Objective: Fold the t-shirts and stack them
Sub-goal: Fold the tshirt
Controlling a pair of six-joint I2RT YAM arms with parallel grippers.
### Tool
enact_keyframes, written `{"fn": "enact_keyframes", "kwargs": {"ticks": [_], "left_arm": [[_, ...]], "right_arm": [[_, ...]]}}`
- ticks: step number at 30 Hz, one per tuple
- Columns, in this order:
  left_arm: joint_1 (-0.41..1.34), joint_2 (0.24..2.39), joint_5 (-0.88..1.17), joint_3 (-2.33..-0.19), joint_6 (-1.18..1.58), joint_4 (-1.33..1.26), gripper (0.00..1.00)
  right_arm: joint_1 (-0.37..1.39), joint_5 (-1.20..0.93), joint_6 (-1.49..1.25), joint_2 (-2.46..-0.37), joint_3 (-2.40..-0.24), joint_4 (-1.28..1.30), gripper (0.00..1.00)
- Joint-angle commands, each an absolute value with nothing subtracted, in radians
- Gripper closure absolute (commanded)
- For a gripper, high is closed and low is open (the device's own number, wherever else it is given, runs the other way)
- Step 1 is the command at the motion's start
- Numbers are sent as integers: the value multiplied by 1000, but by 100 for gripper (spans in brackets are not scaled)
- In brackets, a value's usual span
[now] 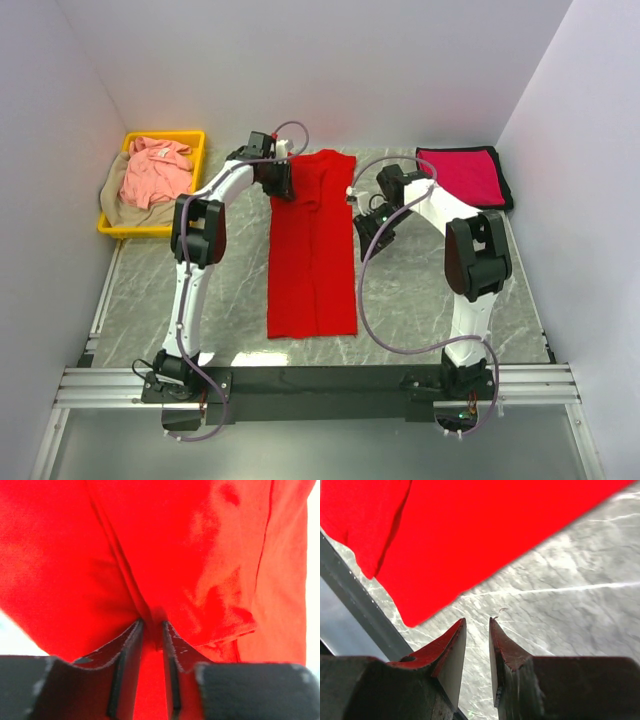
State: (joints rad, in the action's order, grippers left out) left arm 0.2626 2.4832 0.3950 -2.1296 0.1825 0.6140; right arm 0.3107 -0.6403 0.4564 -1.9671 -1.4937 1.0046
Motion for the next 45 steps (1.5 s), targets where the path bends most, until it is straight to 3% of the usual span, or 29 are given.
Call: {"fn": "enact_keyframes", "kwargs": {"ticks": [1, 5, 9, 13, 16, 20, 23, 24, 26, 30, 34, 38, 45], "left_arm": [[258, 2548, 287, -2180, 183, 548, 69], [236, 2543, 350, -2229, 198, 496, 61], [222, 2407, 486, -2119, 163, 379, 52], [206, 2068, 604, -1921, 115, 252, 50], [161, 1818, 711, -1630, 49, 179, 47], [71, 1610, 843, -1429, -147, 363, 46], [25, 1442, 965, -1284, -455, 634, 43], [26, 1327, 968, -1231, -644, 681, 38], [28, 1196, 936, -1030, -785, 742, 35], [66, 877, 888, -746, -1023, 776, 28], [214, 715, 809, -525, -982, 675, 29], [285, 657, 753, -425, -957, 589, 31], [302, 732, 736, -420, -1023, 571, 33]], "right_arm": [[302, -608, 433, -1956, -1548, 1000, 68], [296, -594, 416, -1954, -1568, 988, 68], [298, -601, 419, -1902, -1563, 971, 68], [311, -592, 426, -1745, -1470, 876, 66], [366, -543, 457, -1565, -1326, 760, 62], [524, -439, 584, -1299, -1113, 623, 56], [688, -362, 670, -1134, -921, 516, 51], [753, -350, 684, -1106, -841, 490, 51], [822, -307, 719, -1062, -784, 442, 50], [952, -272, 738, -1051, -669, 373, 50], [1029, -250, 765, -1054, -600, 325, 50], [1051, -227, 798, -1104, -557, 259, 51], [1063, -199, 801, -1226, -563, 210, 52]]}}
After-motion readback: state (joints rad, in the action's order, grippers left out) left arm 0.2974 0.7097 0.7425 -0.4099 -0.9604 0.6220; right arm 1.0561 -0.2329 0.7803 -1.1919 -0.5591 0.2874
